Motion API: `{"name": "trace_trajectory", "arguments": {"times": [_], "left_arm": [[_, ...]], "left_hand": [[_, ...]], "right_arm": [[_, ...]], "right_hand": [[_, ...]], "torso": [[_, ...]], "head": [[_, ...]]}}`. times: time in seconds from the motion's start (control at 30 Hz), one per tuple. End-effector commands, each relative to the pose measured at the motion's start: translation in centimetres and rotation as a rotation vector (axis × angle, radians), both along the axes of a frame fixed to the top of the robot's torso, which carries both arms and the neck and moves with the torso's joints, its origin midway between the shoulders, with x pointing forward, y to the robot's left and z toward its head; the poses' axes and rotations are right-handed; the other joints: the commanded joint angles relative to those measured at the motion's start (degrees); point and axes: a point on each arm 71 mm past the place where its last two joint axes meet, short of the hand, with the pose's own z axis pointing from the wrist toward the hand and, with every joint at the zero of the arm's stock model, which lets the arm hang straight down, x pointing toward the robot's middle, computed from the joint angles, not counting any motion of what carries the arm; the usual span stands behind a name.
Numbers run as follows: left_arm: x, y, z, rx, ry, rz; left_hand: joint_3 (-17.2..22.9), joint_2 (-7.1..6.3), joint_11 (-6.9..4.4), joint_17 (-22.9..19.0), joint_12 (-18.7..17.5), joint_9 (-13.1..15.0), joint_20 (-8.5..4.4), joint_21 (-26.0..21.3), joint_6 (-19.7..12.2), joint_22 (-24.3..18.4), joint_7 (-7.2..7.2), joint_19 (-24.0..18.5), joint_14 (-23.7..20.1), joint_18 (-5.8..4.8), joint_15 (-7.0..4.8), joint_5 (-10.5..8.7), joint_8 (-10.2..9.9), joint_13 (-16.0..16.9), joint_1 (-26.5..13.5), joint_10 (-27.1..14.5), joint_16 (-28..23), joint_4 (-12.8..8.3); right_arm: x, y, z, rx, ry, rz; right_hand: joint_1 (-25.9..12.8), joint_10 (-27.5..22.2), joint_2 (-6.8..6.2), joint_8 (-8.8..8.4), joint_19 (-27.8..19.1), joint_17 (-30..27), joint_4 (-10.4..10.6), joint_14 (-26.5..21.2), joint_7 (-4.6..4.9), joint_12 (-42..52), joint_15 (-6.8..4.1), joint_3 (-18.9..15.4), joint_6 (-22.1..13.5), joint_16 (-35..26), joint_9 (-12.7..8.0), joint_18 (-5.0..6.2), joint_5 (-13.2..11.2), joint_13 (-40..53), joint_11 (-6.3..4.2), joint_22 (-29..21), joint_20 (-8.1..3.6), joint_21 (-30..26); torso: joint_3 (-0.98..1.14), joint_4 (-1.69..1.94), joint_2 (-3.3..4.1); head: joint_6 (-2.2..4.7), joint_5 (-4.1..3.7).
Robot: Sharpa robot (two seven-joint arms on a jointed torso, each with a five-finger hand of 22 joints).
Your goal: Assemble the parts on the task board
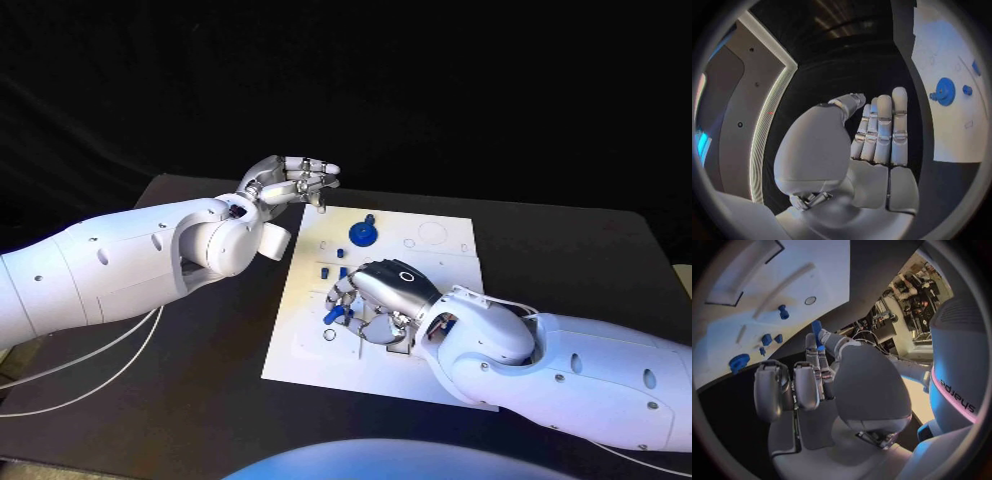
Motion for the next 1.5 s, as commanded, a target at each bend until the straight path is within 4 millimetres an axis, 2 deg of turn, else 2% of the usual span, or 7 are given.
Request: {"name": "trace_trajectory", "arguments": {"times": [0.03, 0.63, 1.13, 1.2, 1.3, 1.37, 1.5], "left_arm": [[0.0, -0.3, 0.1, -0.012, 0.0, -0.019], [-0.1, -0.4, 0.1, -0.012, 0.003, -0.022], [-0.1, -0.3, 0.1, -0.011, 0.007, -0.023], [-0.1, -0.3, 0.1, -0.011, 0.007, -0.023], [-0.1, -0.3, 0.1, -0.01, 0.008, -0.023], [-0.1, -0.3, 0.1, -0.01, 0.008, -0.024], [-0.1, -0.3, 0.1, -0.01, 0.008, -0.023]], "left_hand": [[0.2, 0.23, -0.05, -0.1, 0.3, -0.1, 0.45, -0.3, -0.3, 0.1, 0.08, -0.1, -0.3, 0.33, 0.24, 0.28, -0.2, 0.1, 0.1, -0.4, 0.3, -0.2], [0.2, 0.23, -0.05, -0.1, 0.3, -0.1, 0.45, -0.3, -0.3, 0.1, 0.08, -0.1, -0.3, 0.33, 0.24, 0.28, -0.2, 0.1, 0.1, -0.4, 0.3, -0.2], [0.2, 0.25, -0.05, -0.1, 0.4, -0.1, 0.46, -0.3, -0.3, 0.1, 0.08, -0.1, -0.3, 0.33, 0.24, 0.27, -0.2, 0.1, 0.0, -0.5, 0.3, -0.2], [0.2, 0.27, -0.05, -0.1, 0.5, -0.1, 0.47, -0.3, -0.3, 0.1, 0.09, -0.1, -0.3, 0.33, 0.25, 0.27, -0.1, 0.1, 0.0, -0.5, 0.3, -0.2], [0.2, 0.27, -0.05, -0.1, 0.5, -0.1, 0.47, -0.3, -0.3, 0.1, 0.09, -0.1, -0.3, 0.33, 0.25, 0.27, -0.1, 0.1, 0.0, -0.5, 0.3, -0.2], [0.2, 0.27, -0.05, -0.1, 0.5, -0.1, 0.47, -0.3, -0.3, 0.1, 0.09, -0.1, -0.3, 0.33, 0.25, 0.27, -0.1, 0.1, 0.0, -0.5, 0.3, -0.2], [0.2, 0.27, -0.05, -0.1, 0.5, -0.1, 0.47, -0.3, -0.3, 0.1, 0.09, -0.1, -0.3, 0.33, 0.25, 0.27, -0.1, 0.1, 0.0, -0.5, 0.3, -0.2]], "right_arm": [[-0.2, 0.5, -0.8, -0.04, 0.019, 0.038], [0.3, 1.1, -2.8, -0.145, 0.028, 0.028], [0.2, 1.5, -3.2, -0.185, 0.024, 0.039], [0.1, 1.7, -3.2, -0.182, 0.02, 0.041], [0.0, 1.9, -3.1, -0.171, 0.014, 0.04], [0.0, 1.9, -3.0, -0.157, 0.008, 0.037], [0.0, 2.0, -2.8, -0.133, -0.003, 0.026]], "right_hand": [[-0.4, 0.4, -0.05, 1.31, 2.4, -0.1, 0.0, 1.6, 0.22, -0.3, -0.3, 0.4, 0.3, 0.1, 2.0, -0.84, 0.3, 0.0, 0.03, 11.0, -0.29, -0.2], [-0.9, 0.3, -0.18, 1.31, 2.4, -0.3, 0.1, 1.6, 0.28, -0.5, -0.25, 0.5, 0.1, 0.1, 2.1, -0.83, 0.3, 0.0, 0.1, 11.0, -0.26, -0.3], [-1.2, 0.4, -0.26, 1.31, 2.4, -0.3, 0.1, 1.6, 0.3, -0.7, -0.22, 0.5, 0.0, 0.0, 2.2, -0.81, 0.3, 0.0, 0.13, 10.9, -0.23, -0.4], [-1.6, 0.2, -0.64, 1.15, 2.3, -0.5, 0.1, 1.5, 0.44, -0.9, -0.14, 0.4, -0.4, -0.1, 2.2, -0.76, 0.3, 0.0, 0.24, 10.9, -0.19, -0.7], [-4.9, -1.8, -3.61, -1.35, 1.9, -0.5, 1.3, 1.5, 2.02, -2.3, 0.92, -0.9, -4.7, 0.0, 1.3, -0.64, 2.8, -0.3, 1.43, 10.6, 0.48, -1.5], [-6.0, -2.7, -4.86, -2.64, 1.8, -0.6, 1.8, 1.4, 1.9, -2.7, 1.1, -1.9, -6.8, 0.0, 0.8, -0.53, 3.4, -0.4, 1.63, 10.4, 0.76, -2.0], [-6.3, -3.0, -5.5, -3.54, 1.8, -0.6, 1.9, 1.4, 1.82, -2.6, 0.92, -2.6, -8.5, 0.1, 0.5, -0.49, 3.6, -0.2, 1.39, 10.5, 0.81, -2.1]], "torso": [[0.03, -0.1, 0.01], [0.21, -0.06, 0.07], [0.14, -0.07, -0.02], [0.11, -0.09, -0.02], [0.09, -0.08, -0.01], [0.1, -0.07, -0.01], [0.13, -0.05, 0.01]], "head": [[-0.13, 0.22], [-0.53, 0.17], [-0.78, 0.23], [-0.72, 0.19], [-0.65, 0.09], [-0.61, 0.07], [-0.55, -0.03]]}}
